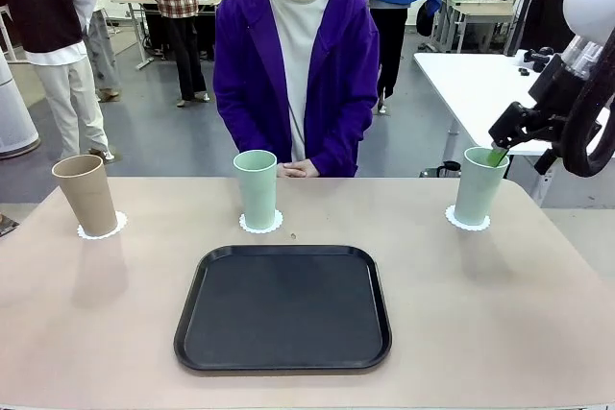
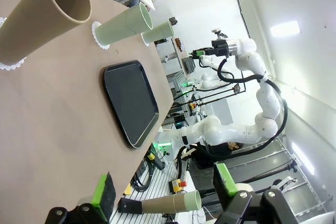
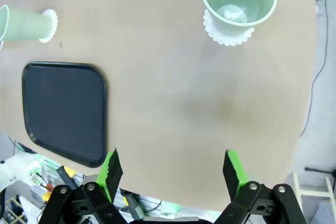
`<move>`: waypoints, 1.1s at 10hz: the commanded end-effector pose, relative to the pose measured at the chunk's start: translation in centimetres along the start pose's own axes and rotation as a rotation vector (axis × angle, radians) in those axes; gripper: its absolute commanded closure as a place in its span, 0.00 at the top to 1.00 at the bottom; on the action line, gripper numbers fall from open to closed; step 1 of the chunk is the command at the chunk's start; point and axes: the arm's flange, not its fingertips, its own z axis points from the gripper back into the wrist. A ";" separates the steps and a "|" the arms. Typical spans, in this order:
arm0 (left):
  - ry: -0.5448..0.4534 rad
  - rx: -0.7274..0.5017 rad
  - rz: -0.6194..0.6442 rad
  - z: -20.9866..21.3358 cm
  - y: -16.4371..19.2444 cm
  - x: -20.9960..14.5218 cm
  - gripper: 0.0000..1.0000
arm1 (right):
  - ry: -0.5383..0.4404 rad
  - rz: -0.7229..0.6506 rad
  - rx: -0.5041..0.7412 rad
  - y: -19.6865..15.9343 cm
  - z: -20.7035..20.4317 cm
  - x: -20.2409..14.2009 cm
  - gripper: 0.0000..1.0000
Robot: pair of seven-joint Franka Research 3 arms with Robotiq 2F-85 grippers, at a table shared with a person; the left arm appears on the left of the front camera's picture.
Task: Place coasters on the table and set cups on them.
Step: Take one Reusable plastic cup from the Flat Tray and place it on a coaster set by the human.
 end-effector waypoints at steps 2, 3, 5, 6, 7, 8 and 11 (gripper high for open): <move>-0.005 -0.004 -0.005 0.0 -0.2 -0.1 1.00 | 0.000 0.000 0.000 0.0 0.0 0.0 1.00; -0.005 -0.004 -0.005 0.0 -0.2 -0.1 1.00 | 0.063 0.158 0.196 1.4 -0.9 -0.5 1.00; -0.005 -0.004 -0.005 0.0 -0.2 -0.1 1.00 | 0.056 0.165 0.595 -2.5 -1.2 0.0 1.00; -0.005 -0.004 -0.005 0.0 -0.2 -0.1 1.00 | 0.054 0.134 0.756 -5.6 -2.3 -0.2 1.00; -0.005 -0.004 -0.005 0.0 -0.2 -0.1 1.00 | 0.014 0.058 0.842 -8.3 -3.4 -0.6 1.00; -0.005 -0.004 -0.005 0.0 -0.2 -0.1 1.00 | -0.025 -0.027 0.928 -10.9 -4.5 -1.1 1.00; -0.005 -0.004 -0.005 0.0 -0.2 -0.1 1.00 | -0.096 -0.286 1.106 -17.8 -8.6 -3.3 1.00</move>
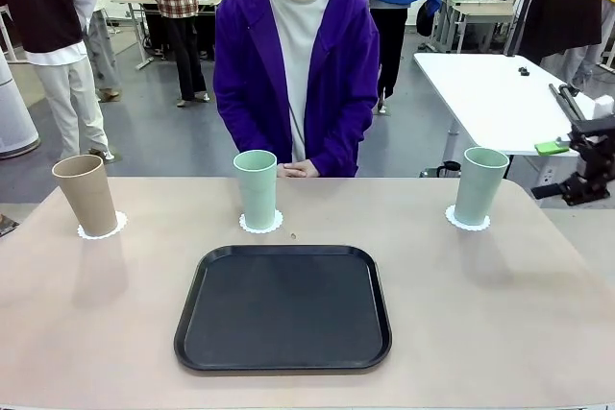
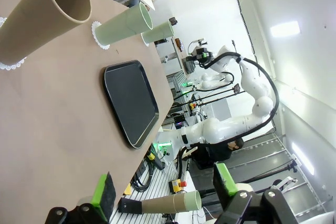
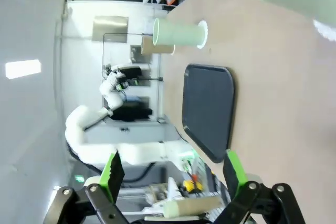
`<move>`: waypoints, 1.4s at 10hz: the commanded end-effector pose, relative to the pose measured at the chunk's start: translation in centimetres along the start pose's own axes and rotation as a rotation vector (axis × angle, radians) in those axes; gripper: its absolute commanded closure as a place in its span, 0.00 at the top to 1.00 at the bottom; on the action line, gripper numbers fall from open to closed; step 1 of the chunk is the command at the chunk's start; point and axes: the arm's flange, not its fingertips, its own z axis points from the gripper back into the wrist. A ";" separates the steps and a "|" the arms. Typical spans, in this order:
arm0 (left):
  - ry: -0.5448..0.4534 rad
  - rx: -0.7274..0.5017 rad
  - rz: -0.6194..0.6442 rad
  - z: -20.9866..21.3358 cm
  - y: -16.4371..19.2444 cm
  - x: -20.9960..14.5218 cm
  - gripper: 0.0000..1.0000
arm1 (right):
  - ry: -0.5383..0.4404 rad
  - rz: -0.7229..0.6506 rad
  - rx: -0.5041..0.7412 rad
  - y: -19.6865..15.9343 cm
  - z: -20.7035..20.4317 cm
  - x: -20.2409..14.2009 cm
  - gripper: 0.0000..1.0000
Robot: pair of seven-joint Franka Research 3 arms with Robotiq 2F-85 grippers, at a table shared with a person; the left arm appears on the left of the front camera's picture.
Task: Place coasters on the table and set cups on them.
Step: Take one Reusable plastic cup from the Flat Tray and place it on a coaster set by the human.
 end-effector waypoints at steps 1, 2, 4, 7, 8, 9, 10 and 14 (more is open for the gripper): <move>-0.004 -0.004 -0.006 0.0 -0.2 0.0 1.00 | -0.083 -0.078 0.079 -1.8 0.9 0.9 1.00; -0.004 -0.004 -0.006 0.0 -0.2 0.0 1.00 | -0.104 -0.098 0.100 -2.8 1.9 0.4 1.00; -0.004 -0.004 -0.006 0.0 -0.2 0.0 1.00 | -0.151 -0.111 0.131 -4.0 4.1 -0.8 1.00; -0.004 -0.004 -0.006 0.0 -0.2 0.0 1.00 | -0.160 -0.119 0.129 -4.4 6.0 -1.4 1.00; -0.004 -0.004 -0.006 0.0 -0.2 0.0 1.00 | -0.126 -0.115 0.111 -4.1 6.0 -1.4 1.00; -0.004 -0.004 -0.006 0.0 -0.2 0.0 1.00 | -0.161 -0.122 0.121 -4.7 5.9 -1.9 1.00; -0.004 -0.004 -0.006 0.0 -0.2 0.0 1.00 | -0.161 -0.122 0.121 -4.7 5.9 -1.9 1.00; -0.004 -0.004 -0.006 0.0 -0.2 0.0 1.00 | -0.161 -0.122 0.121 -4.7 5.9 -1.9 1.00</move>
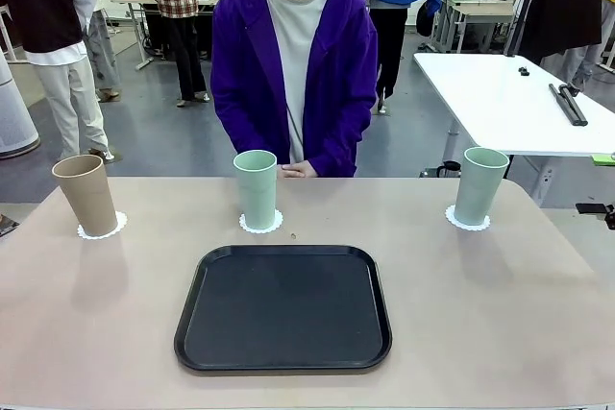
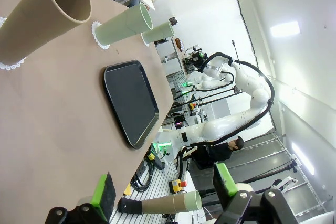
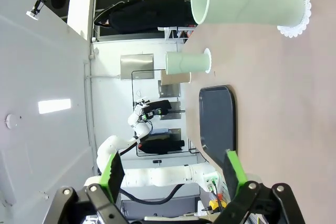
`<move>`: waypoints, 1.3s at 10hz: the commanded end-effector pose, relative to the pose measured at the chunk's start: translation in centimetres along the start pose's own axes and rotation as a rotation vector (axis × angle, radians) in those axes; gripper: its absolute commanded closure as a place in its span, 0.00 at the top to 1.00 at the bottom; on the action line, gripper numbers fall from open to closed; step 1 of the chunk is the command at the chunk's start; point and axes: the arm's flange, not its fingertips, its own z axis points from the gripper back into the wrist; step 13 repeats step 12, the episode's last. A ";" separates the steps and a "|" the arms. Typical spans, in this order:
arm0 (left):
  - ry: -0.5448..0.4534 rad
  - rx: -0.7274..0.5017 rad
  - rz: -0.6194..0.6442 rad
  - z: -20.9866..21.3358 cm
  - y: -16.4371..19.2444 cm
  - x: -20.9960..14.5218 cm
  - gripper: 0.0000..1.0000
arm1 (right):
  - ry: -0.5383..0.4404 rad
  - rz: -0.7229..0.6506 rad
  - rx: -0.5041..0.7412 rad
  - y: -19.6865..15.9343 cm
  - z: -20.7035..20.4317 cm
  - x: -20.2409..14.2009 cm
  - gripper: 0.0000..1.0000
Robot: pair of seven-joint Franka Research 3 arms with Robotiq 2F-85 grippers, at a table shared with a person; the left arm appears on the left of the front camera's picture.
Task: Place coasters on the table and set cups on them.
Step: Take one Reusable plastic cup from the Flat Tray and place it on a coaster set by the human.
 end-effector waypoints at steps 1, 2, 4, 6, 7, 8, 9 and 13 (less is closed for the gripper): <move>-0.004 -0.004 -0.006 0.0 -0.2 0.0 1.00 | -0.004 -0.002 0.003 -0.1 -0.1 0.0 1.00; -0.004 -0.004 -0.006 0.0 -0.2 0.0 1.00 | -0.004 -0.002 0.003 -0.1 -0.1 0.0 1.00; -0.004 -0.004 -0.006 0.0 -0.2 0.0 1.00 | -0.004 -0.002 0.003 -0.1 -0.1 0.0 1.00; -0.004 -0.004 -0.006 0.0 -0.2 0.0 1.00 | -0.004 -0.002 0.003 -0.1 -0.1 0.0 1.00; -0.004 -0.004 -0.006 0.0 -0.2 0.0 1.00 | -0.004 -0.002 0.003 -0.1 -0.1 0.0 1.00; -0.004 -0.004 -0.006 0.0 -0.2 0.0 1.00 | -0.004 -0.002 0.003 -0.1 -0.1 0.0 1.00; -0.004 -0.004 -0.006 0.0 -0.2 0.0 1.00 | -0.004 -0.002 0.003 -0.1 -0.1 0.0 1.00; -0.004 -0.004 -0.006 0.0 -0.2 0.0 1.00 | -0.004 -0.002 0.003 -0.1 -0.1 0.0 1.00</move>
